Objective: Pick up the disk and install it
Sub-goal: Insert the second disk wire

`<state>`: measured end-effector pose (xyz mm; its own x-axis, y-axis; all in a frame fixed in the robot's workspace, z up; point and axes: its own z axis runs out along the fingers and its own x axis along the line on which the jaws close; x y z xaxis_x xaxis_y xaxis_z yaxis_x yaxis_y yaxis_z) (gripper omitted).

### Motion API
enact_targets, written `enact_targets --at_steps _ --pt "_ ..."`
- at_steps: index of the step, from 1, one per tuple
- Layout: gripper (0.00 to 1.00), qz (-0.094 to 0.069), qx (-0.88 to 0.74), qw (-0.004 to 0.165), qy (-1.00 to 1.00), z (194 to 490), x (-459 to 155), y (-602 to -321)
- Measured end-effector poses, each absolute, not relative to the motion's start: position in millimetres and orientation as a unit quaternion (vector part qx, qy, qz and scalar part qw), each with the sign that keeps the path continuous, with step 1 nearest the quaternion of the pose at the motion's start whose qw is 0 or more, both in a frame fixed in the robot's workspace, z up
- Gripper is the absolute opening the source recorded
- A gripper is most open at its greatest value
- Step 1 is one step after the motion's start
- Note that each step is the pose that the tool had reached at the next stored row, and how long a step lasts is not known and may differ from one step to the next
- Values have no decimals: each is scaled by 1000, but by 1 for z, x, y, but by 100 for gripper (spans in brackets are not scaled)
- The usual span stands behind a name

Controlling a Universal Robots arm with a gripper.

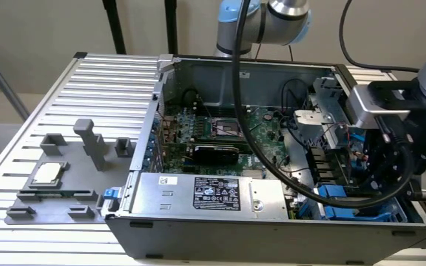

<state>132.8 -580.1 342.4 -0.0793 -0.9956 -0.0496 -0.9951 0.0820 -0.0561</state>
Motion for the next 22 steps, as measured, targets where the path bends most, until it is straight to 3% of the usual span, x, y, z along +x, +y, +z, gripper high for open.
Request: enact_targets --at_steps 22 --pt "0 -25 -677 49 734 339 127 -575"
